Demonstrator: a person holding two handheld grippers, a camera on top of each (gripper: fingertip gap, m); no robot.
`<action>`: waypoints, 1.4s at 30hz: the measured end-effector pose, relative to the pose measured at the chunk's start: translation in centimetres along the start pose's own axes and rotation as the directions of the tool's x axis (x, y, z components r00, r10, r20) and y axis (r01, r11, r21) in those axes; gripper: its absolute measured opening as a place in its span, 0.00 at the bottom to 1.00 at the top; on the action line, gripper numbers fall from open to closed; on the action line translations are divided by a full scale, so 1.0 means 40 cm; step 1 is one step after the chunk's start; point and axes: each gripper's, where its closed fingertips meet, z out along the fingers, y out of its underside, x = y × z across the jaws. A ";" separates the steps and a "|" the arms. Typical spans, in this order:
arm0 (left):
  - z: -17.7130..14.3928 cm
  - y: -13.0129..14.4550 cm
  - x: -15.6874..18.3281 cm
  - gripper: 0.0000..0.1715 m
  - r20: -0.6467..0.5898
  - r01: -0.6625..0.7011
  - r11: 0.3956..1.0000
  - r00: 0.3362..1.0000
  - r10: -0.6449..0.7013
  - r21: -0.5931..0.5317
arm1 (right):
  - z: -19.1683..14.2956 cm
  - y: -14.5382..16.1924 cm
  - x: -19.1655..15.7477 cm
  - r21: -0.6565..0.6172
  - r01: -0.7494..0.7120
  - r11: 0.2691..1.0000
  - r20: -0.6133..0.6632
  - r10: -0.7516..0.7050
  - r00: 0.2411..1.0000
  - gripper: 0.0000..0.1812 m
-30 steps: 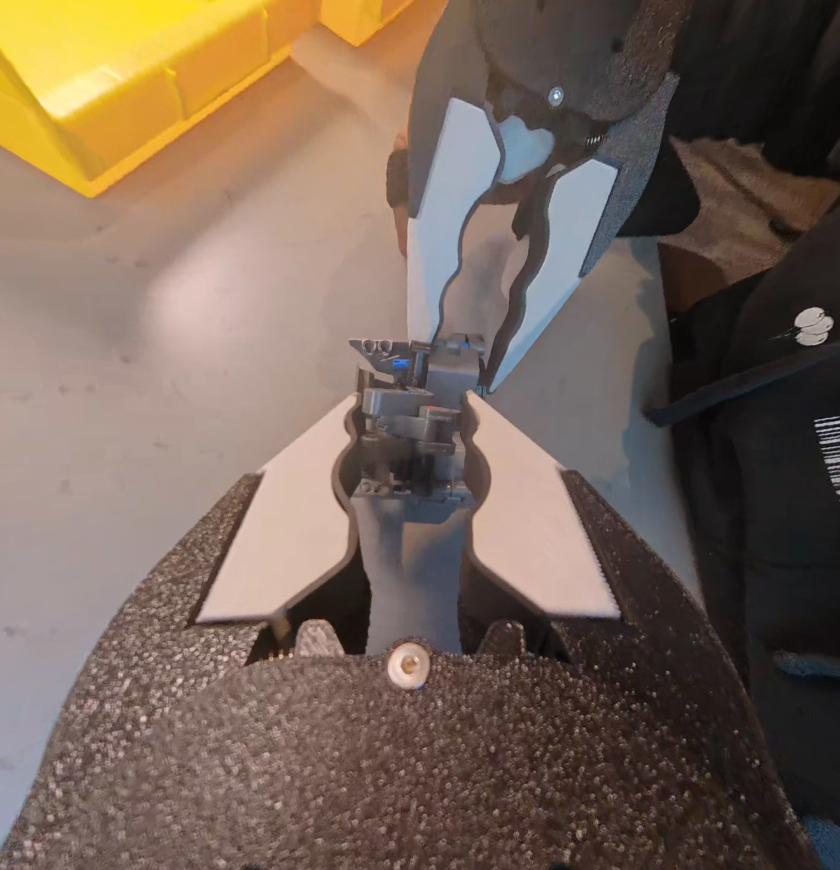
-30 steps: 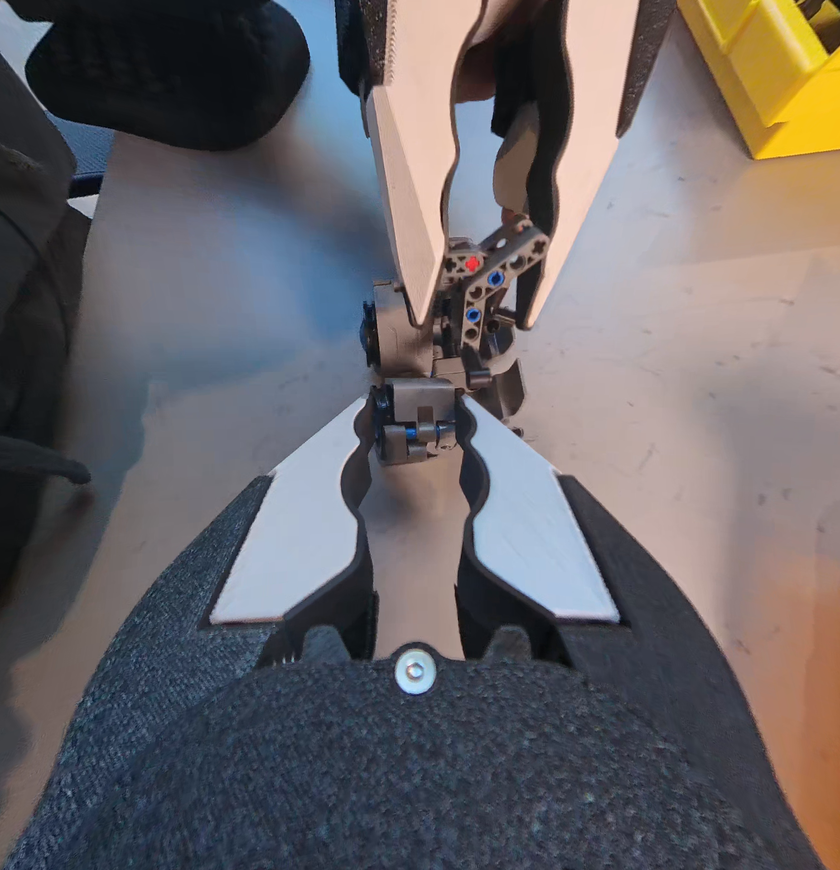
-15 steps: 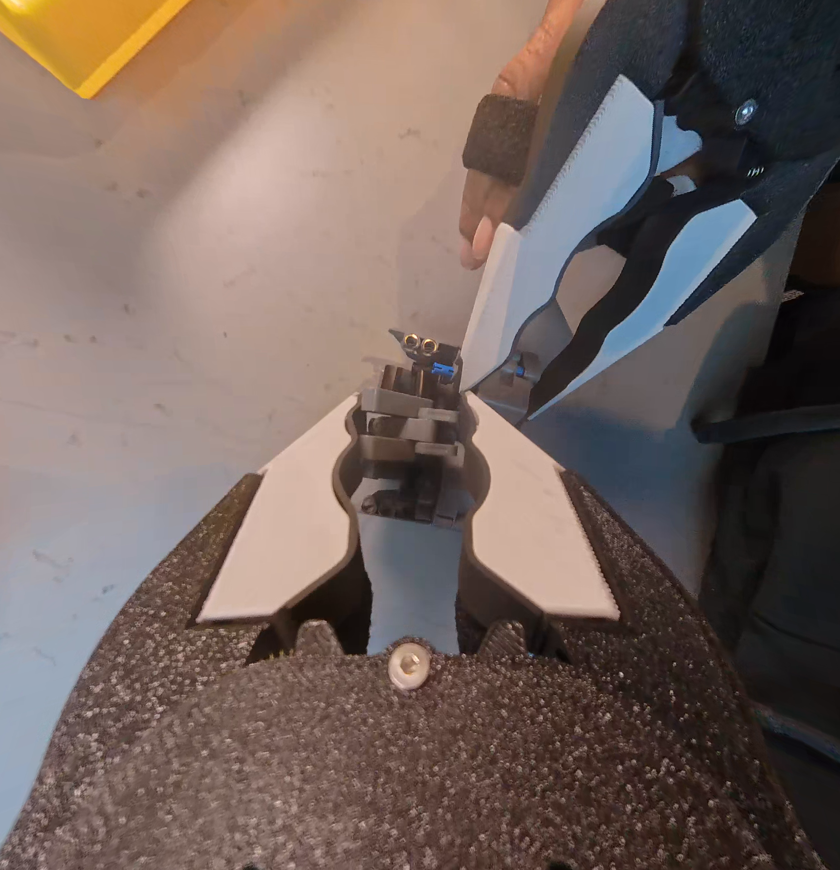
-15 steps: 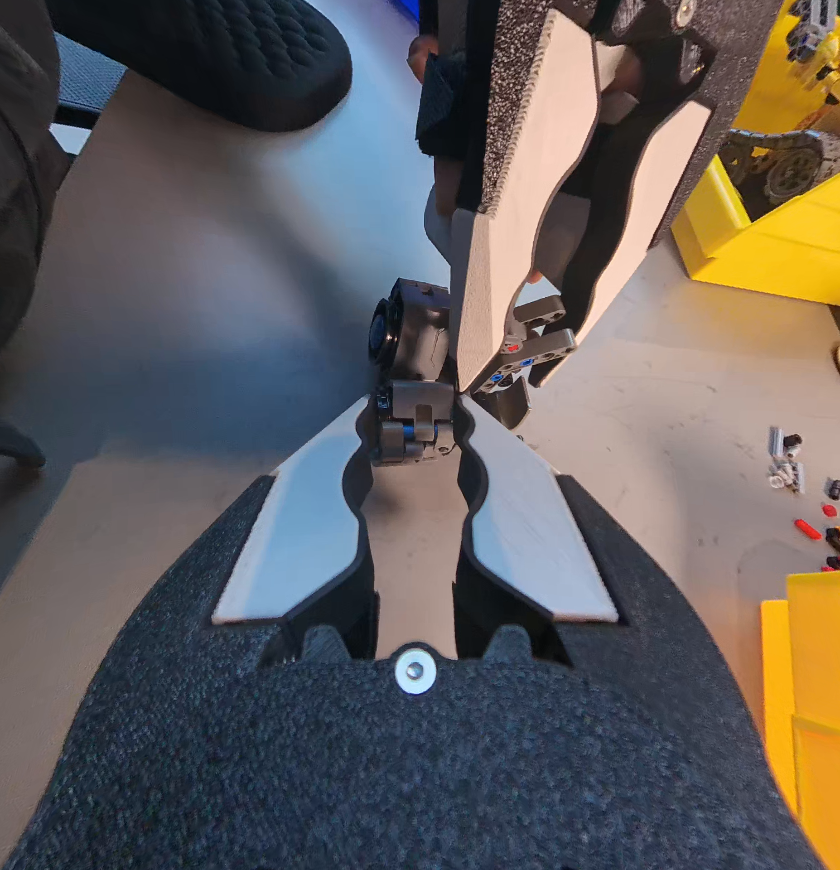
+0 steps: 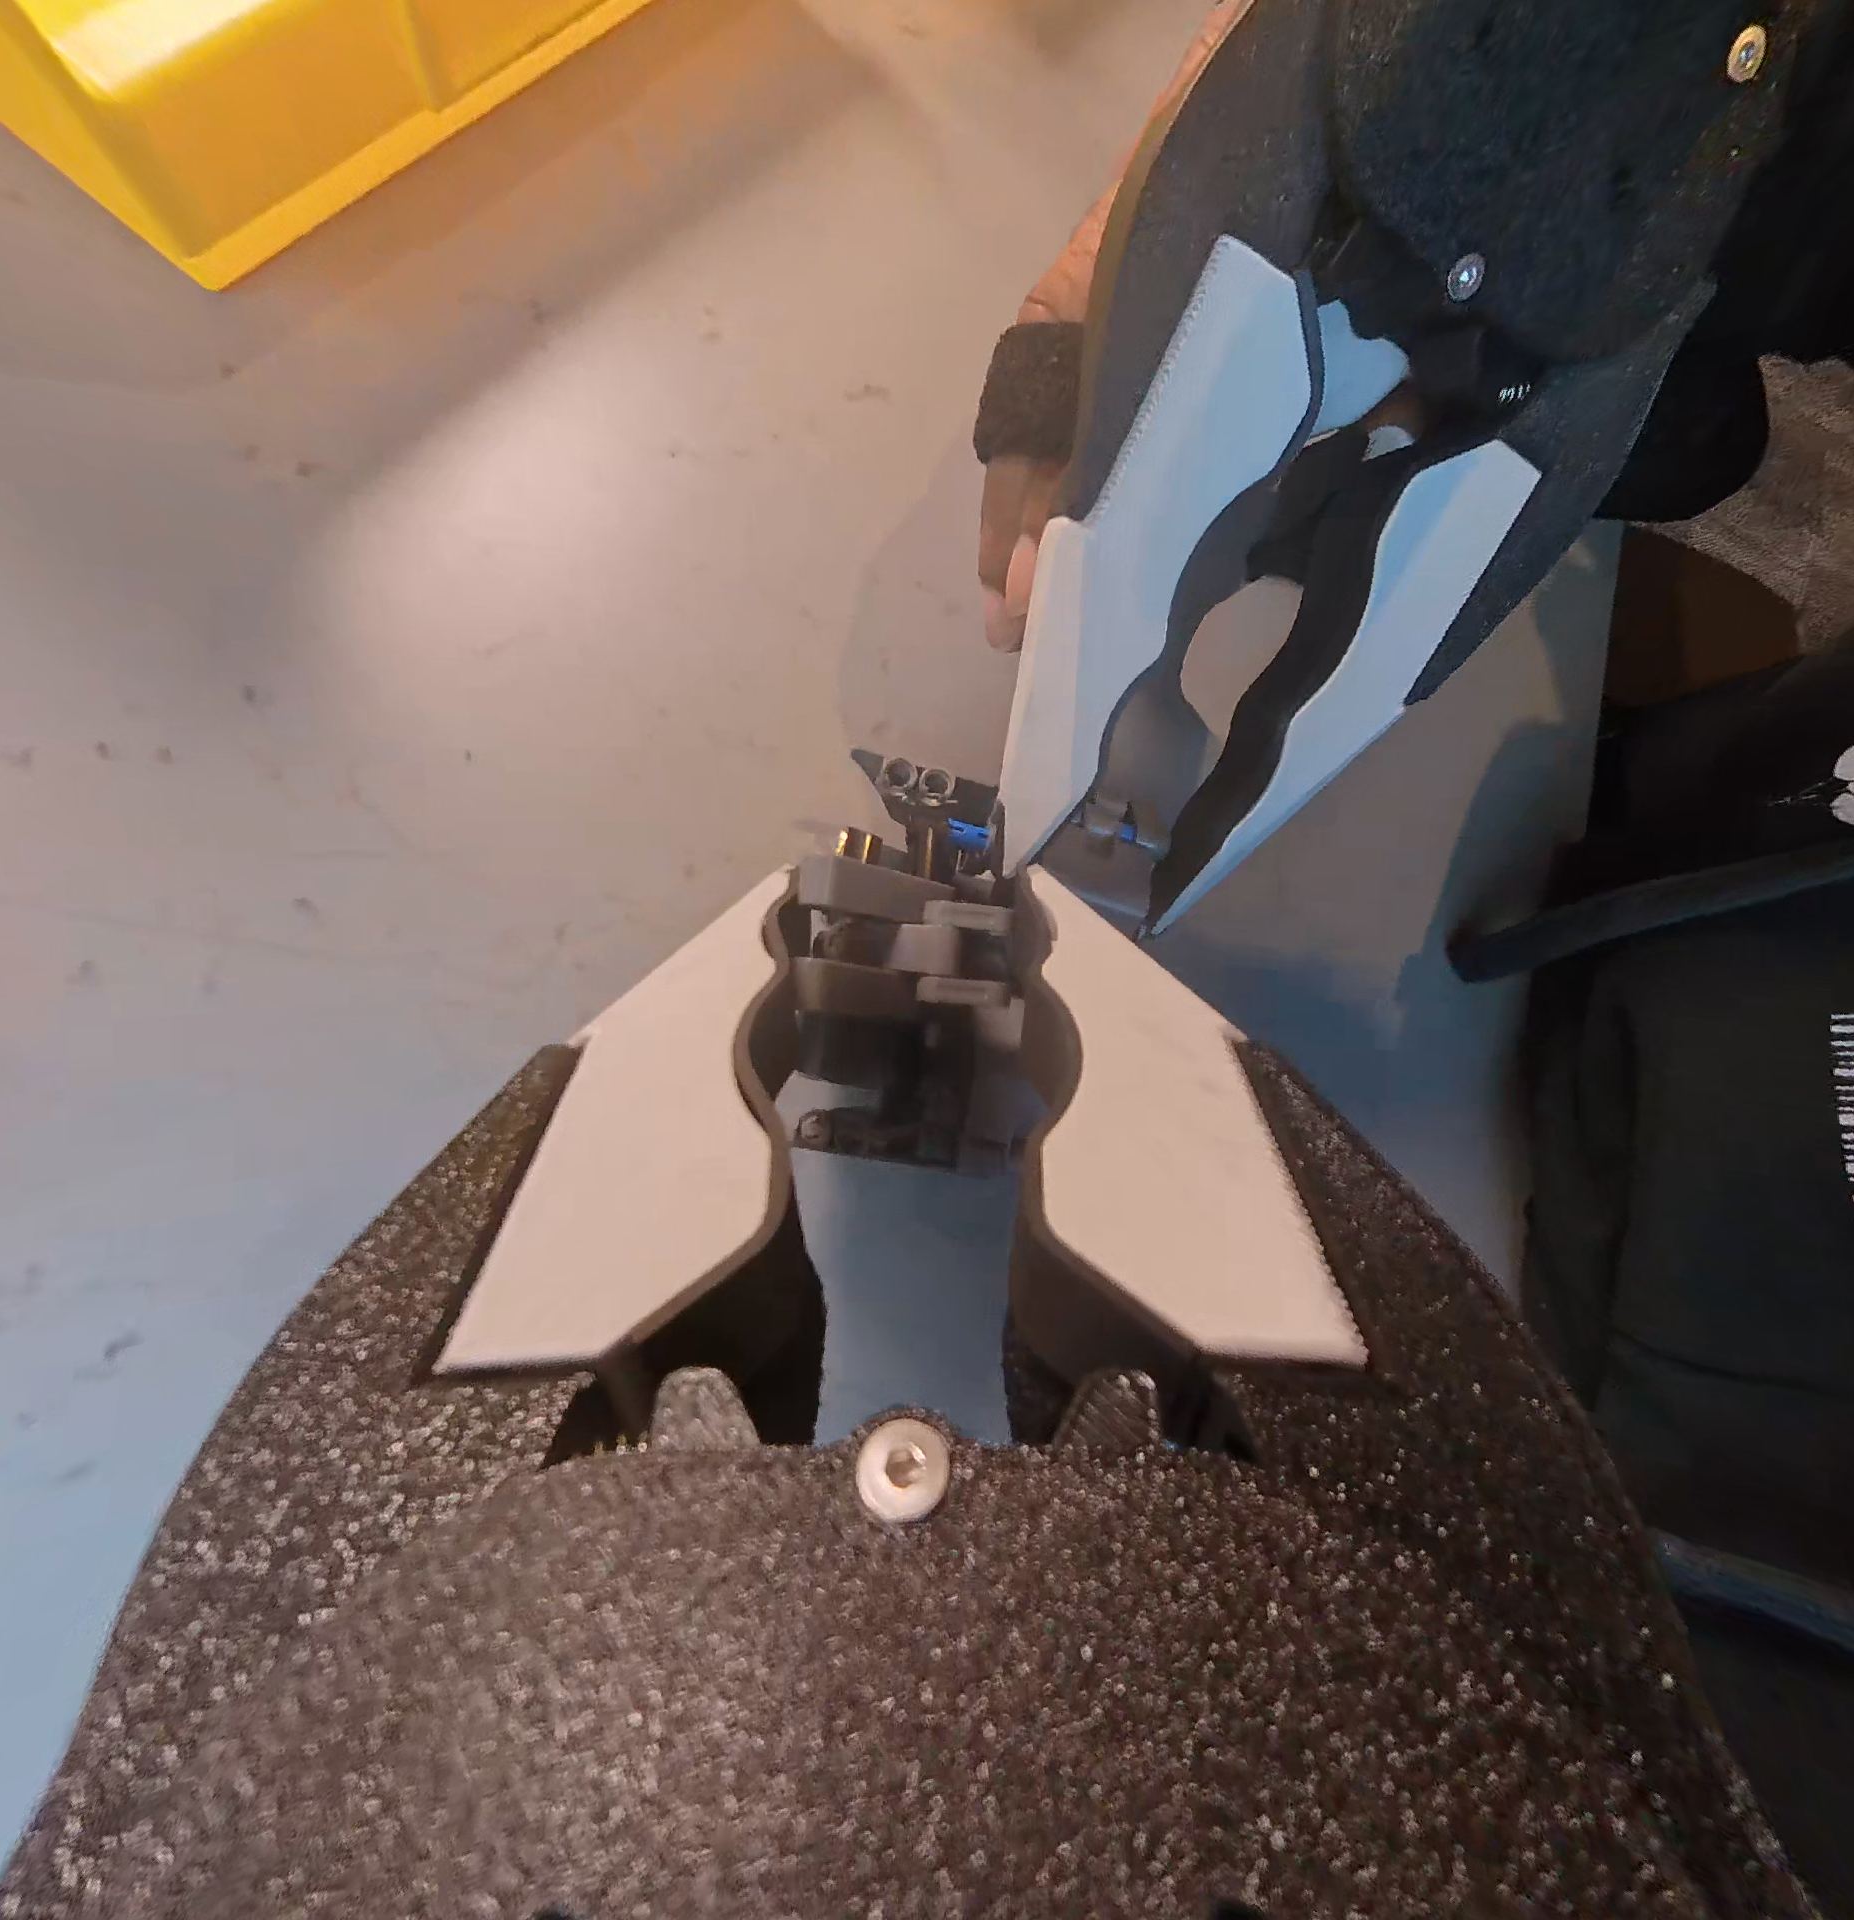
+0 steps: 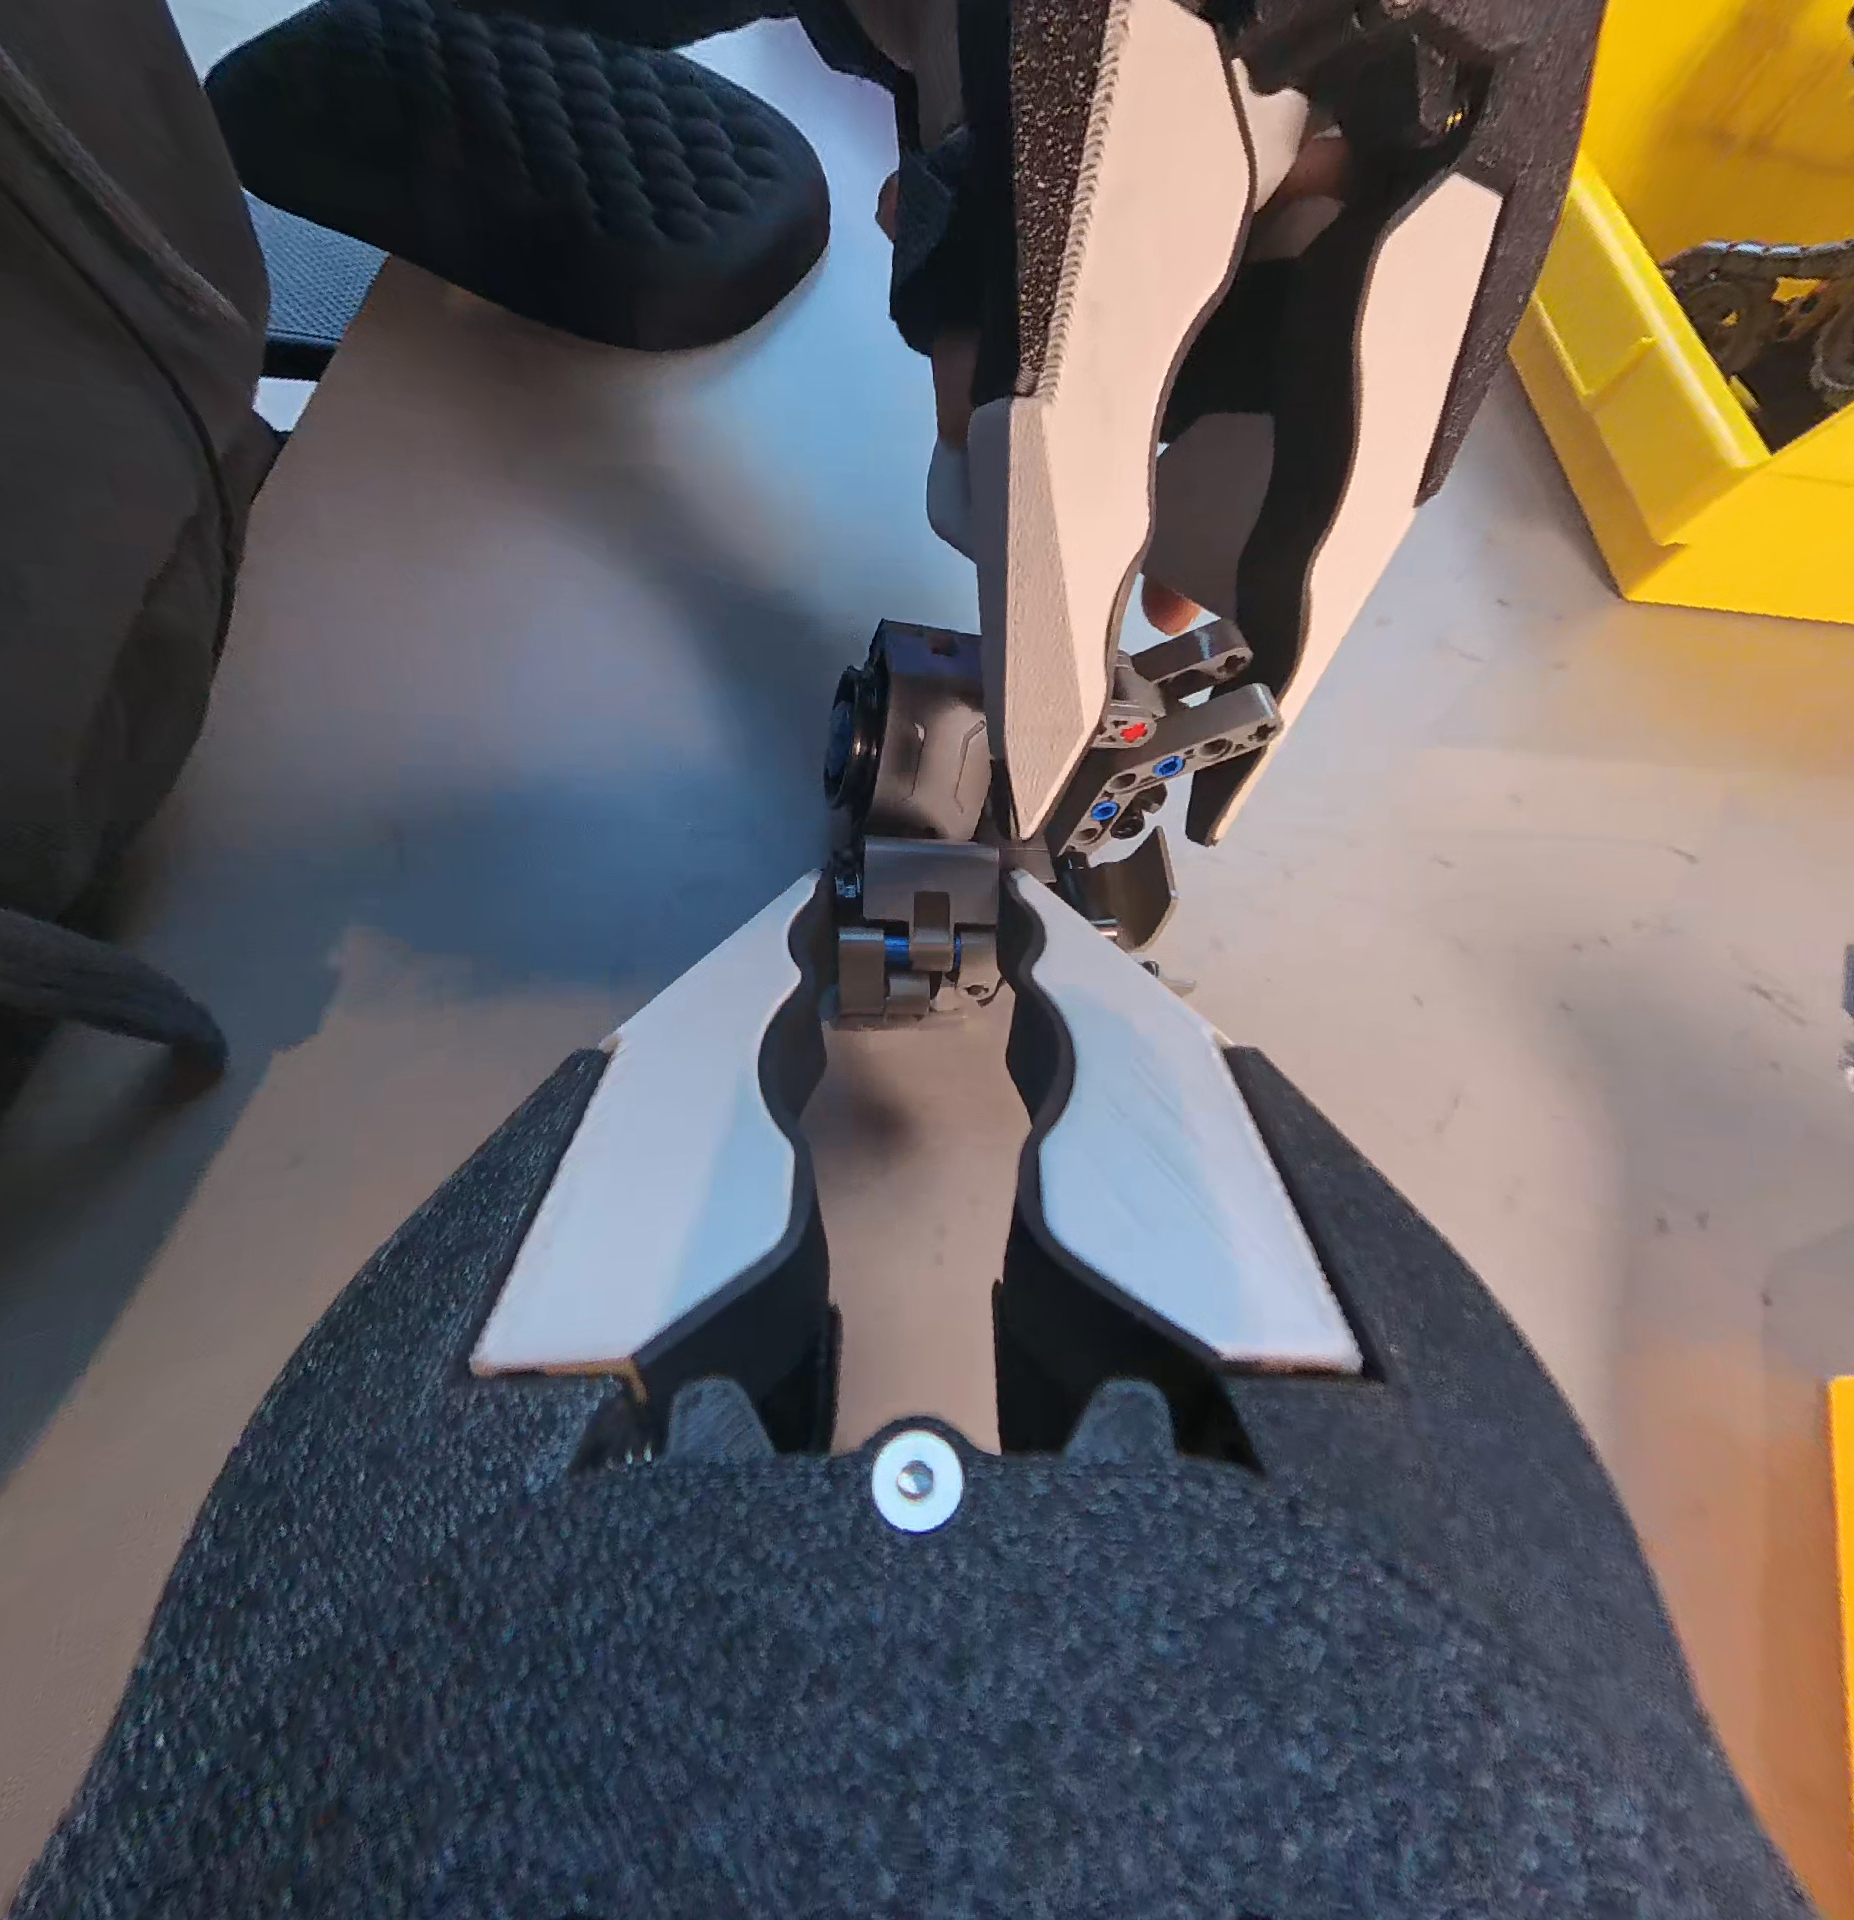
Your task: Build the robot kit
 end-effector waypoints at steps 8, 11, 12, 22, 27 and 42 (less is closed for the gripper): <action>0.002 0.002 0.009 0.22 -0.018 -0.052 0.998 0.999 0.051 -0.035 | 0.000 -0.001 -0.007 -0.019 0.047 0.999 0.026 -0.046 0.999 0.16; 0.004 0.004 0.018 0.22 -0.051 -0.066 0.998 0.997 0.065 -0.023 | -0.001 -0.003 -0.017 -0.001 0.045 0.999 0.062 -0.045 0.997 0.16; 0.005 0.005 0.025 0.22 -0.066 -0.076 0.997 0.995 0.075 -0.017 | -0.001 -0.004 -0.023 0.006 0.044 0.999 0.079 -0.045 0.996 0.16; -0.002 0.009 0.054 0.19 -0.144 -0.087 0.996 0.986 0.089 0.020 | -0.011 -0.015 -0.025 0.022 -0.022 1.000 0.096 0.020 0.995 0.21; -0.005 0.009 0.057 0.19 -0.158 -0.092 0.995 0.983 0.096 0.034 | -0.037 -0.018 0.004 -0.026 -0.029 0.999 0.067 0.030 0.997 0.35; -0.023 0.016 0.087 0.33 -0.170 -0.064 0.995 0.983 0.075 0.074 | 0.009 0.007 -0.002 -0.173 0.026 0.985 0.123 -0.004 0.992 0.30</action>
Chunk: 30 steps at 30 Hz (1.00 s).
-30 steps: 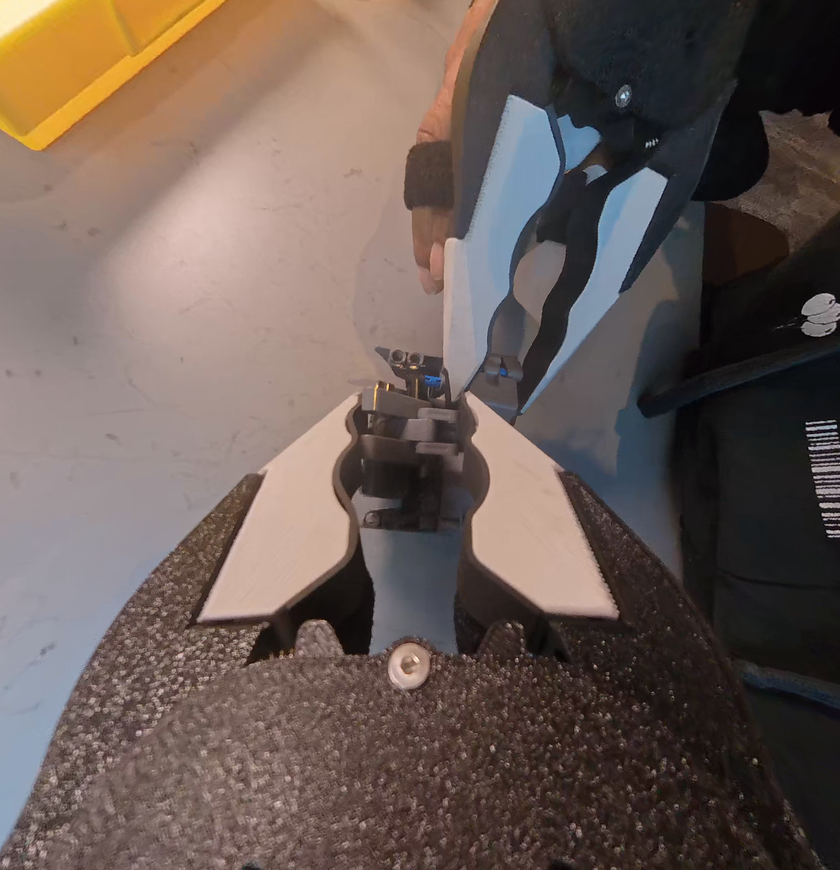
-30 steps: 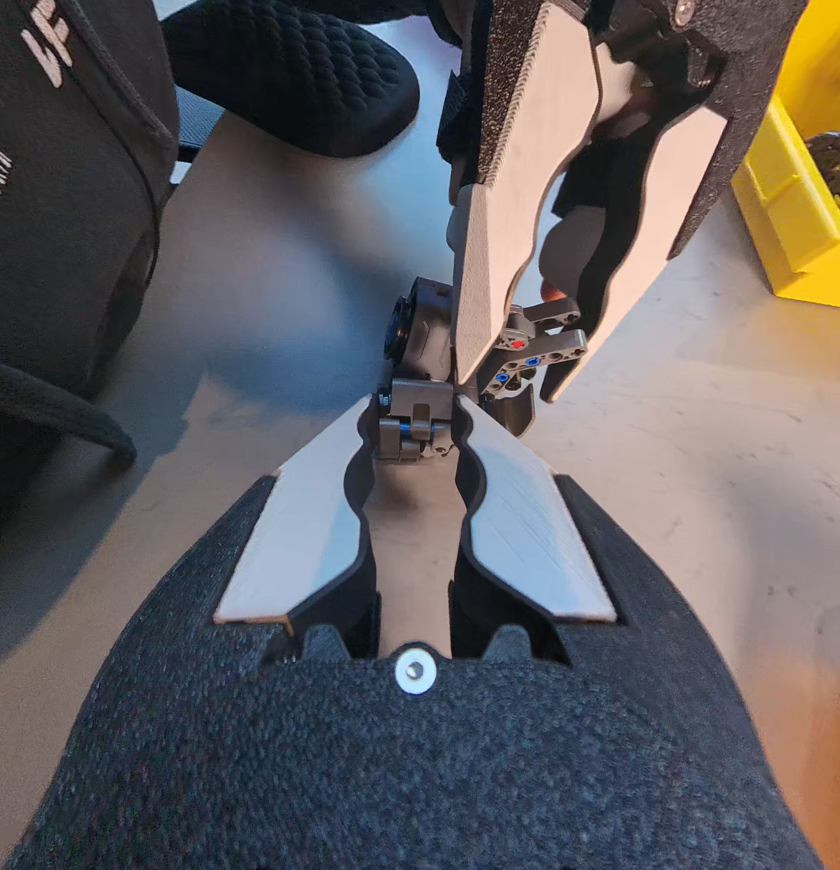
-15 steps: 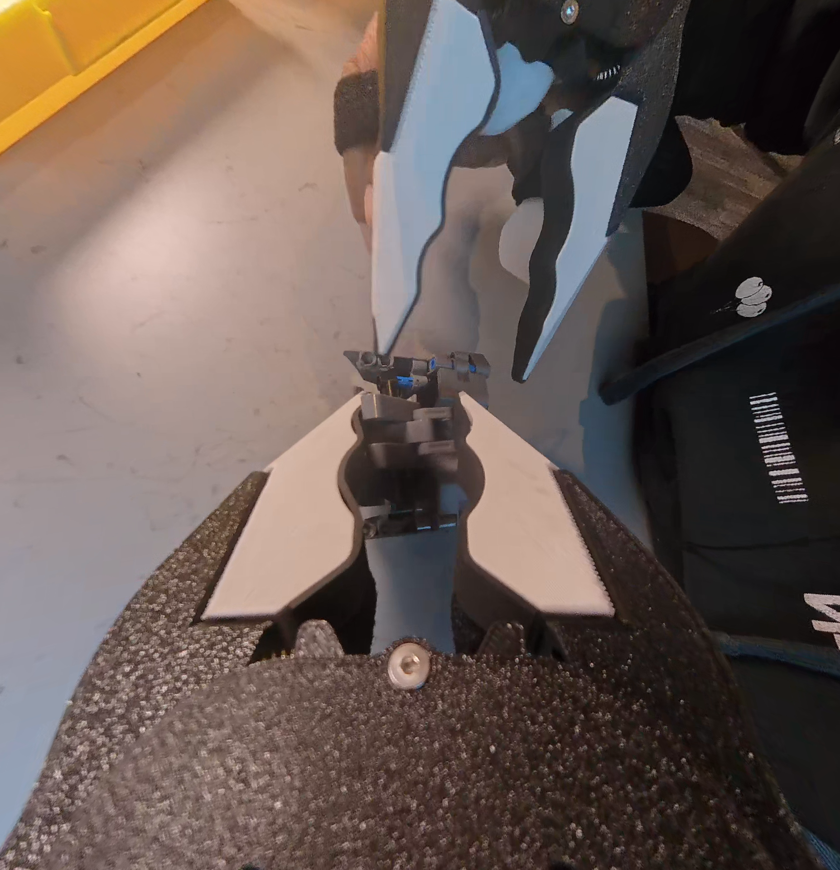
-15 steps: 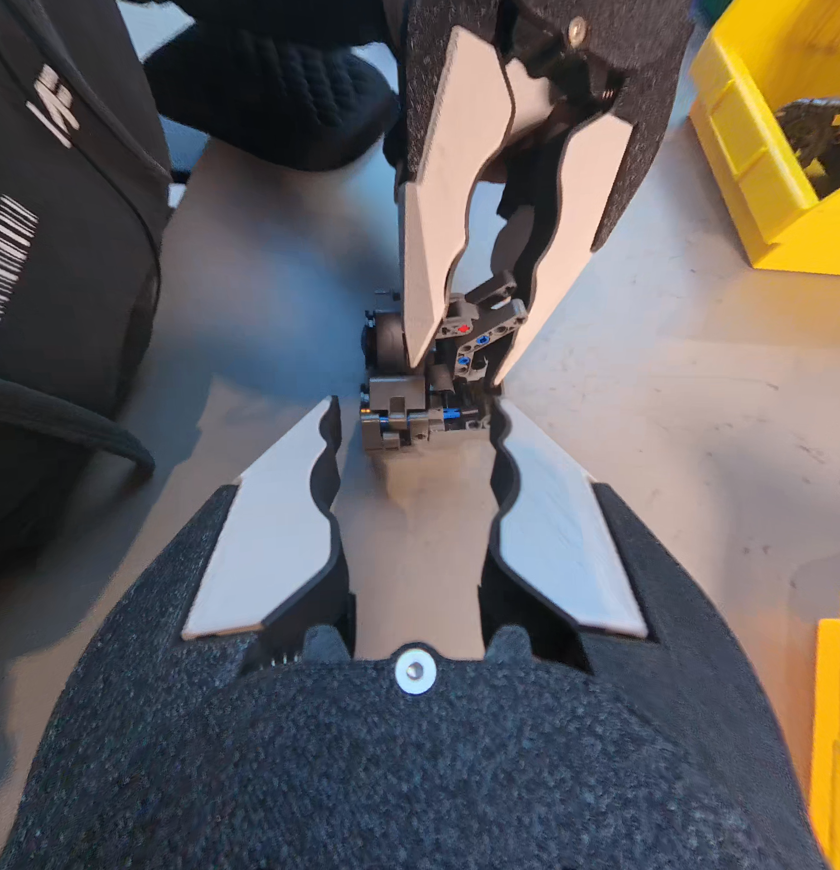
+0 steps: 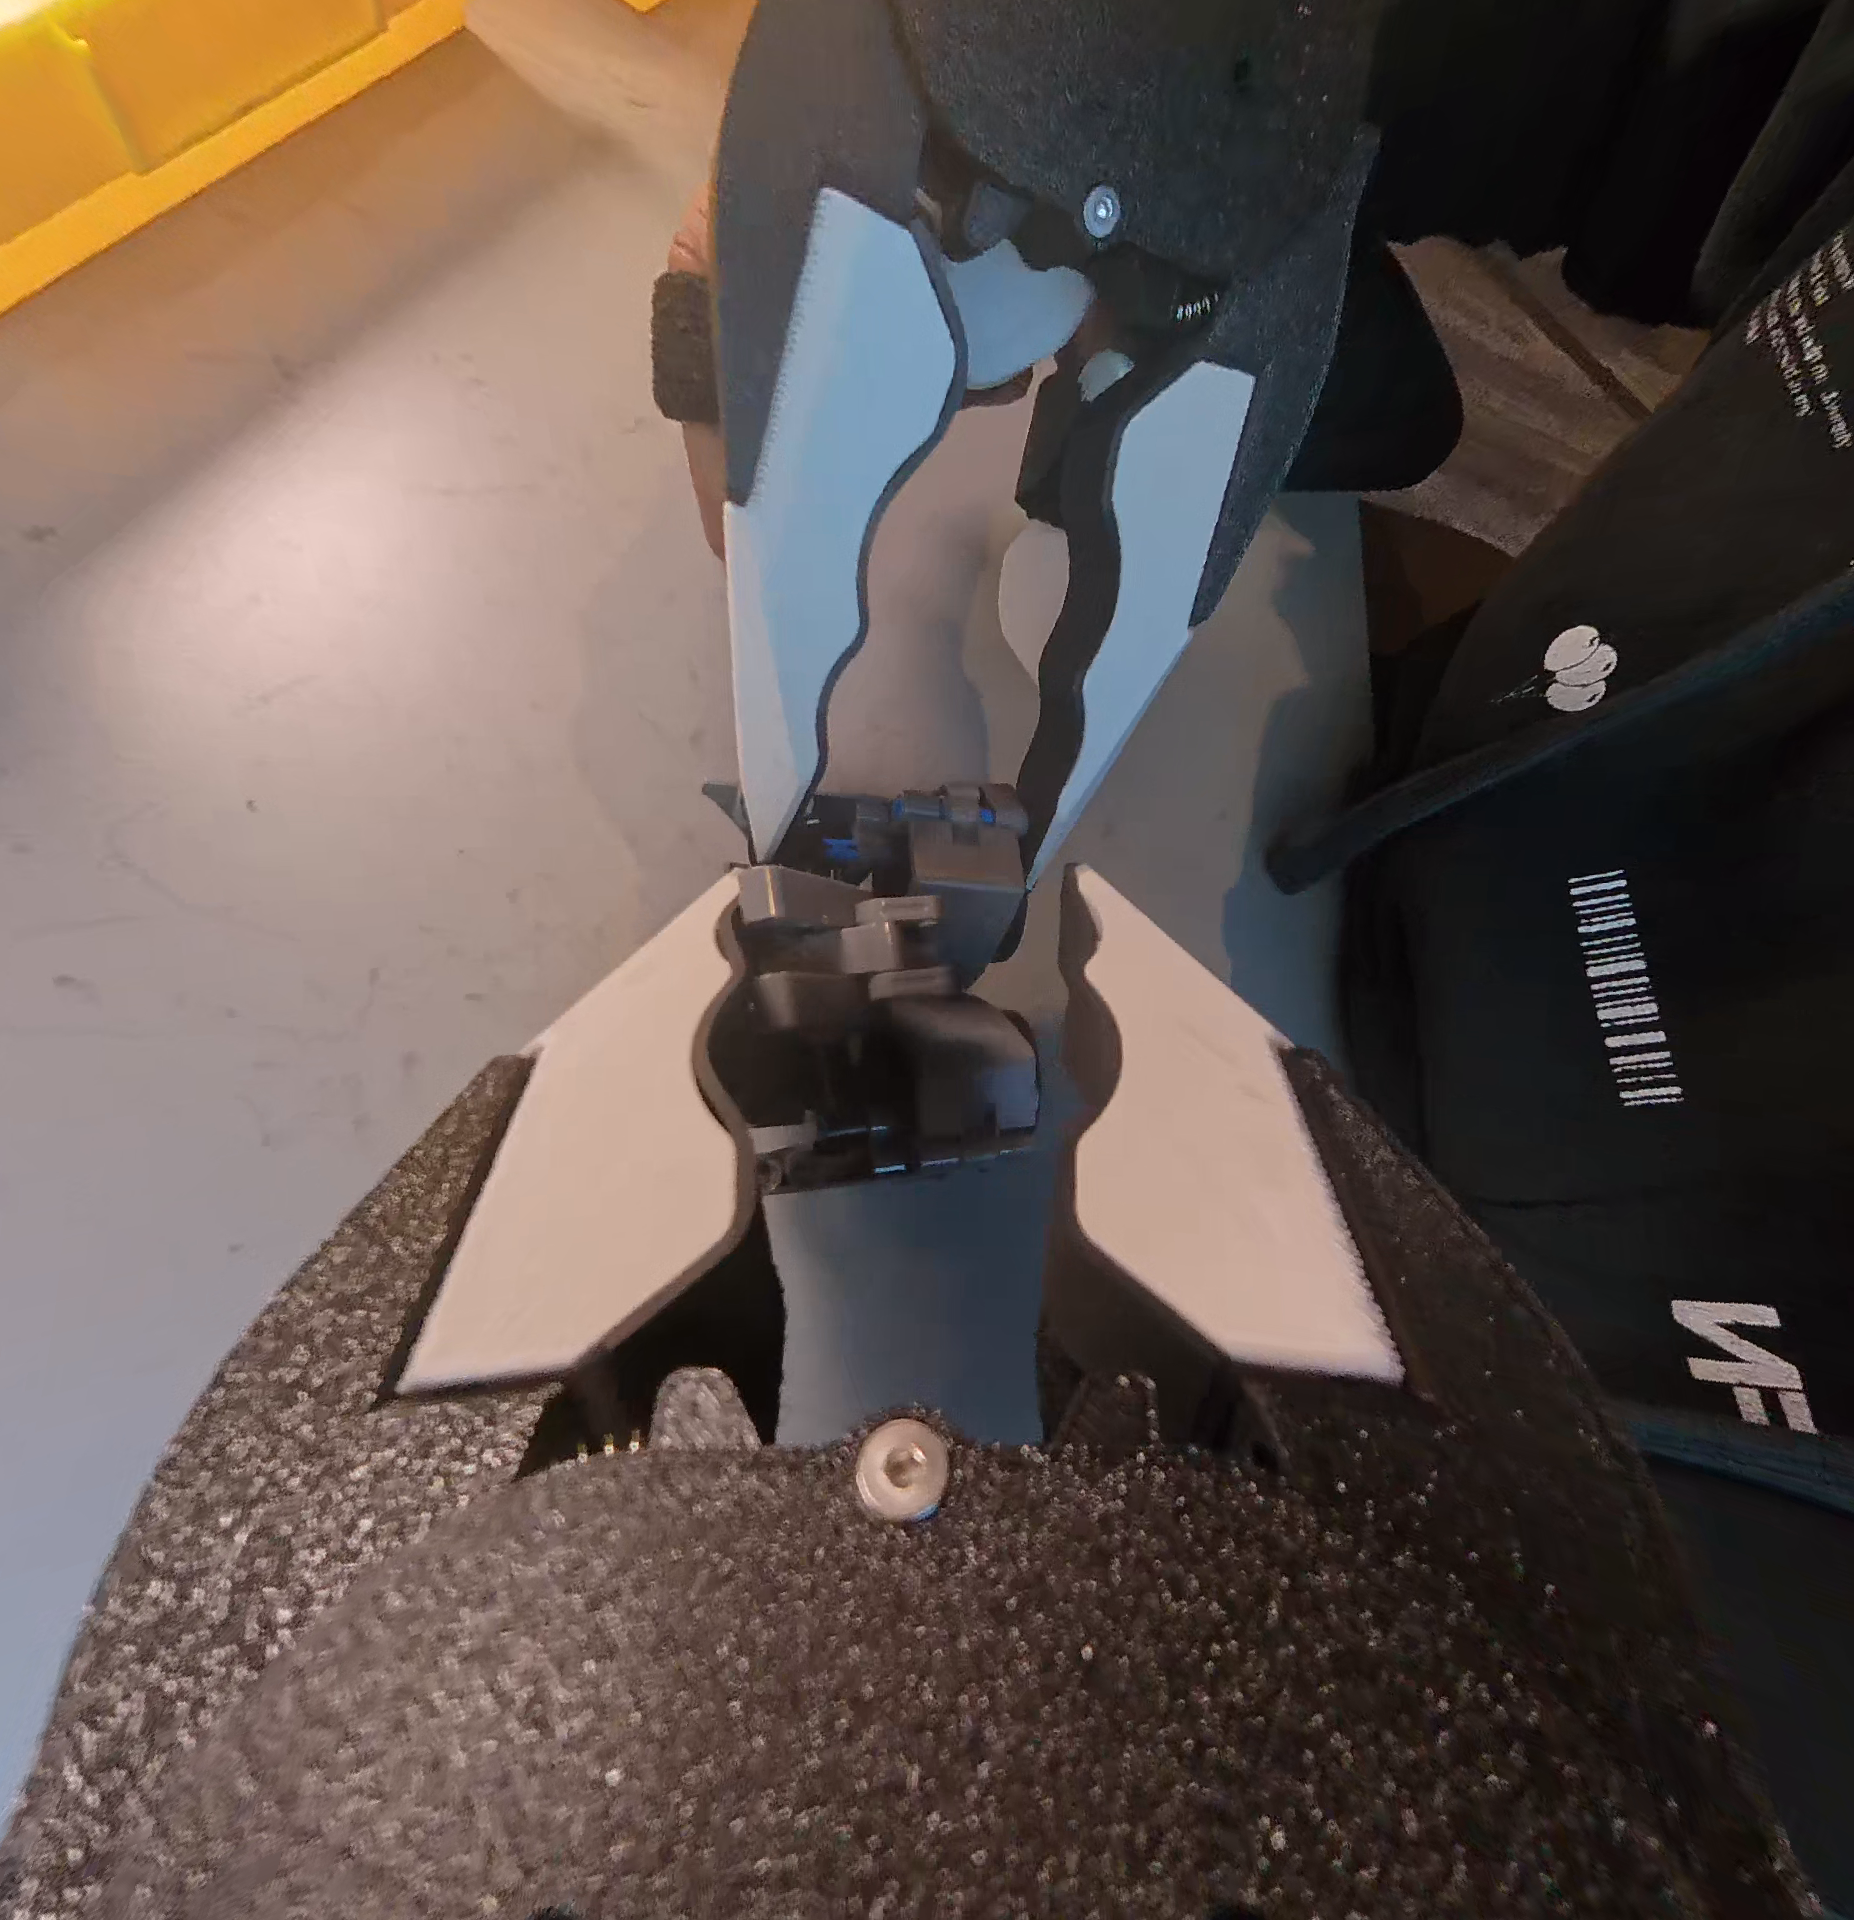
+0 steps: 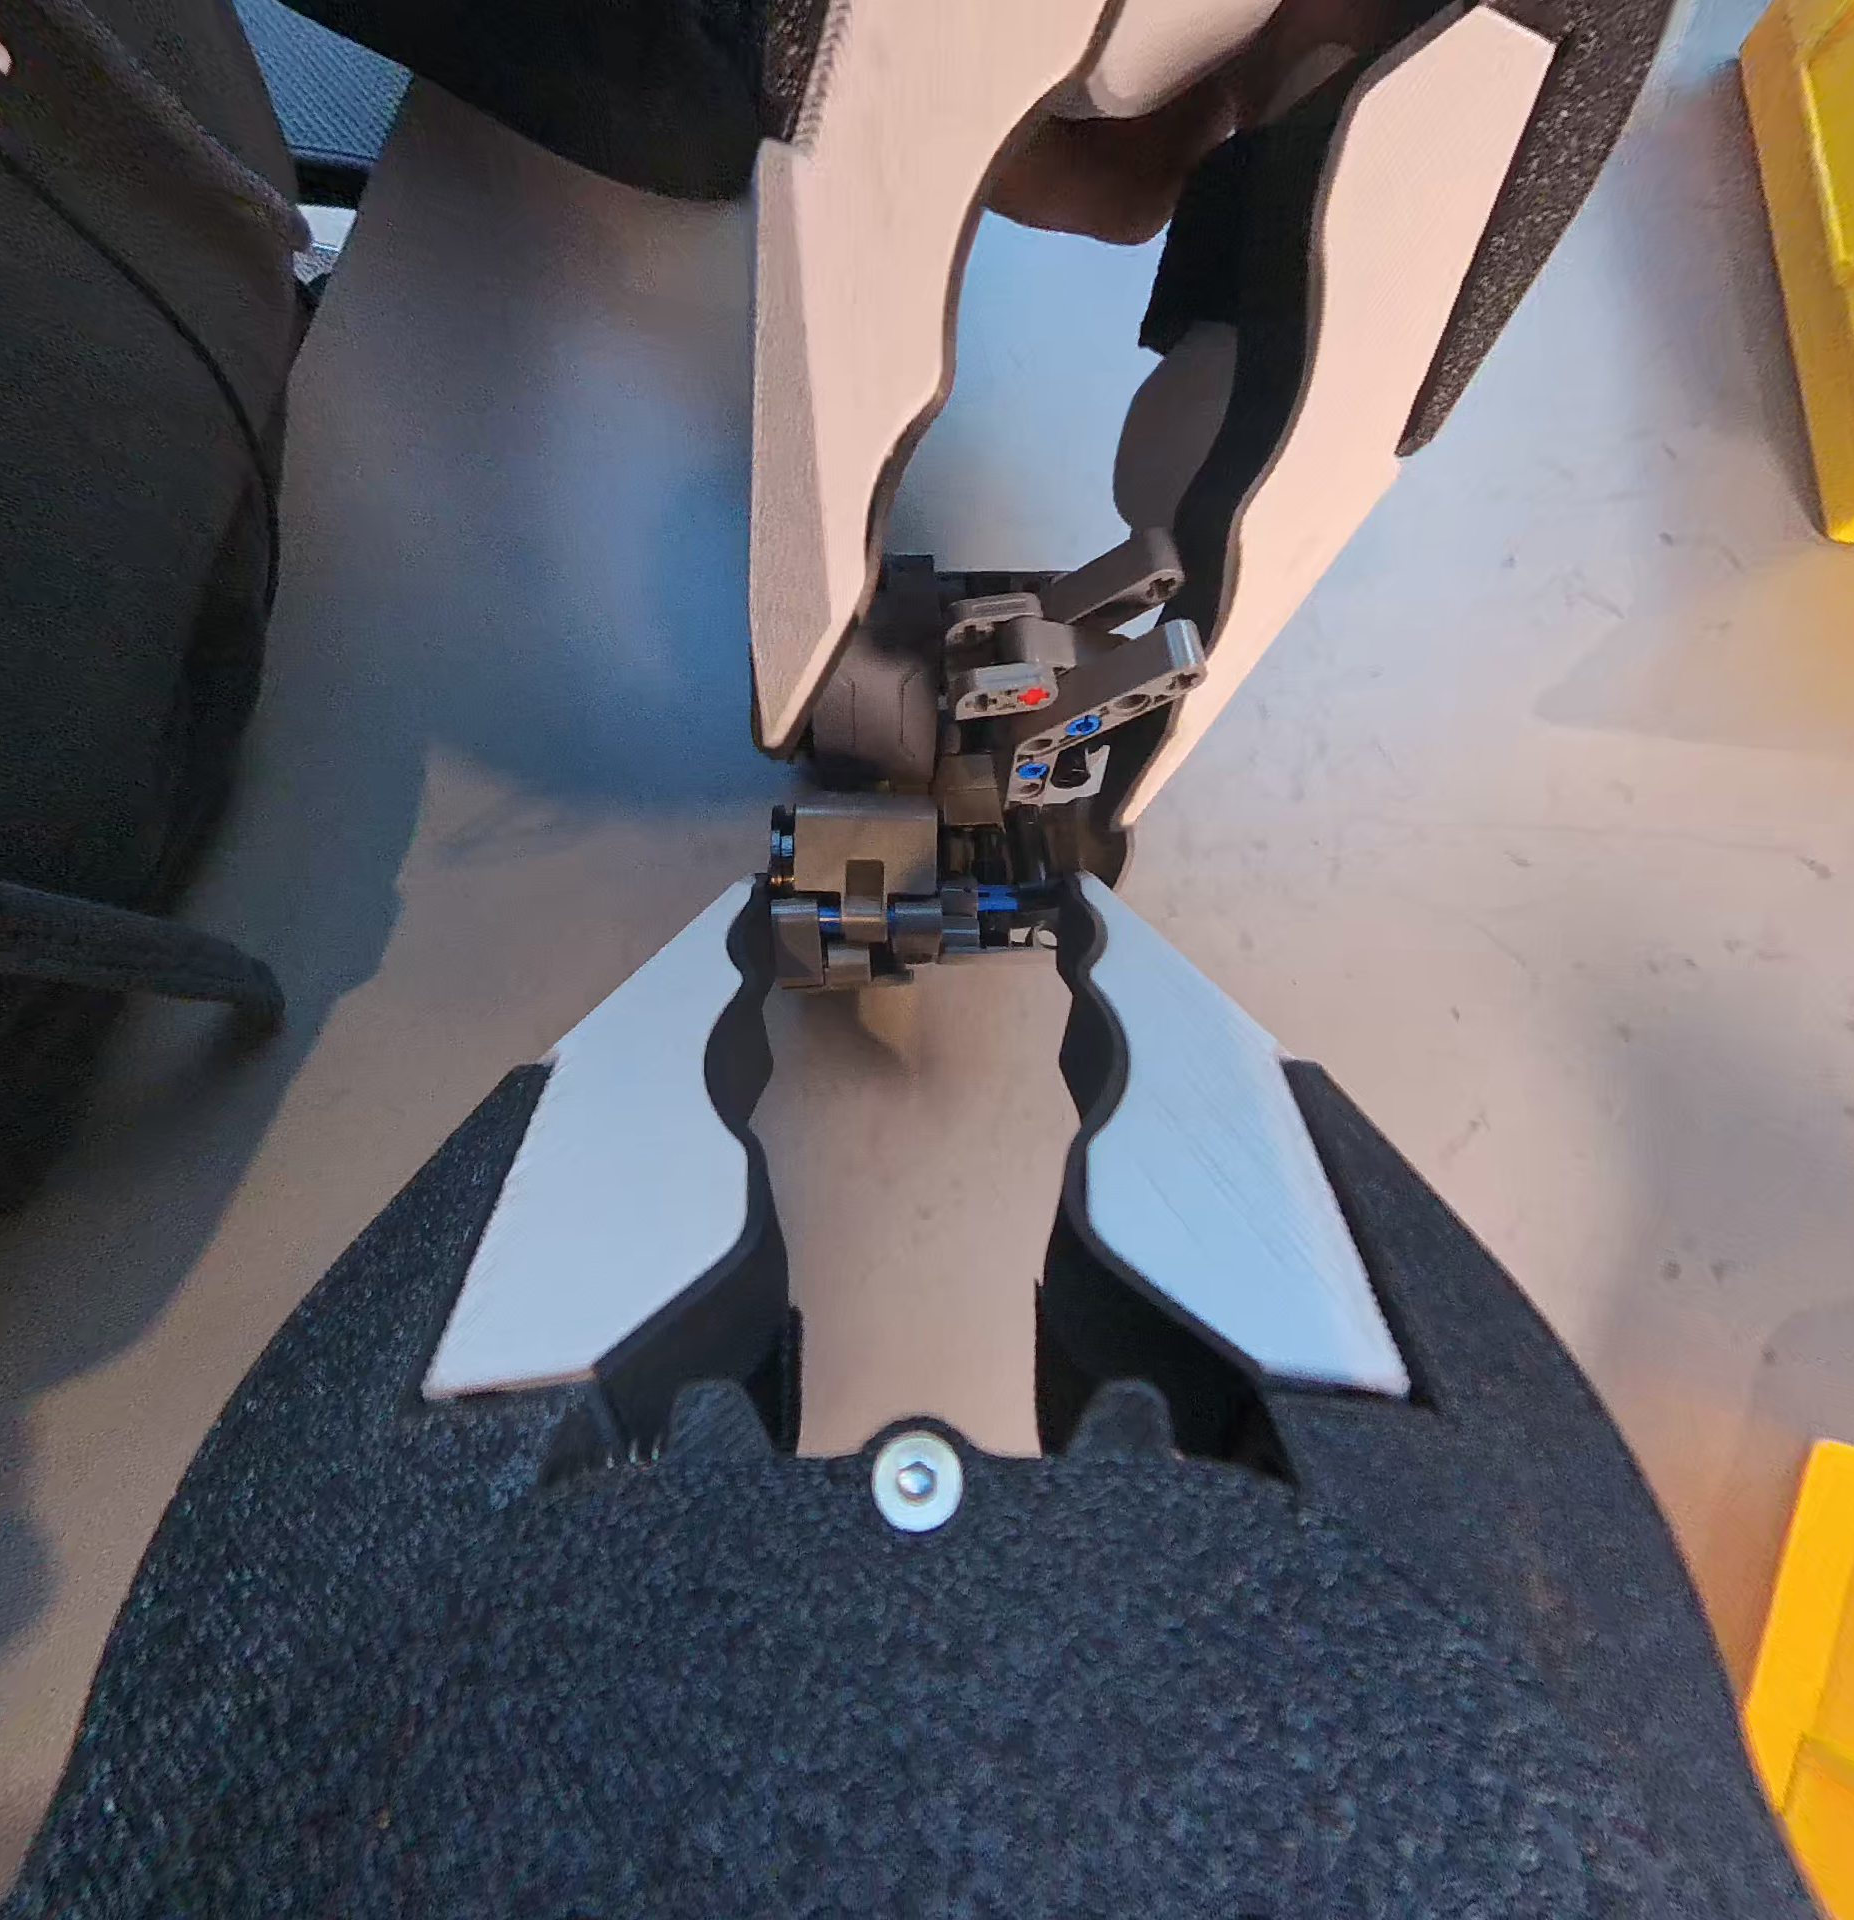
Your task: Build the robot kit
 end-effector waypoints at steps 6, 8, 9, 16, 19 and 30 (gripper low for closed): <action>-0.054 -0.035 -0.009 0.35 0.056 -0.017 0.997 0.998 0.013 0.074 | 0.006 0.005 -0.002 -0.003 -0.032 0.999 -0.002 0.032 0.999 0.29; -0.041 -0.014 -0.004 0.40 0.089 -0.044 0.999 0.995 0.043 0.005 | 0.007 0.003 -0.001 -0.001 -0.043 0.999 0.001 0.043 0.999 0.29; -0.026 0.005 -0.006 0.43 0.117 -0.060 0.997 0.991 0.065 -0.047 | 0.008 0.002 -0.001 0.002 -0.046 0.999 0.003 0.046 0.999 0.29; 0.023 0.034 -0.038 0.43 0.237 -0.113 0.989 0.962 0.133 -0.094 | 0.011 -0.001 0.000 0.038 -0.089 0.995 0.013 0.089 0.996 0.29; 0.027 0.035 -0.035 0.43 0.246 -0.137 0.986 0.956 0.158 -0.100 | 0.010 -0.001 -0.004 0.043 -0.101 0.994 0.023 0.101 0.995 0.28; 0.043 0.056 -0.018 0.41 0.174 -0.100 0.994 0.979 0.106 -0.043 | 0.014 -0.011 -0.015 0.082 -0.094 0.992 0.022 0.092 0.996 0.28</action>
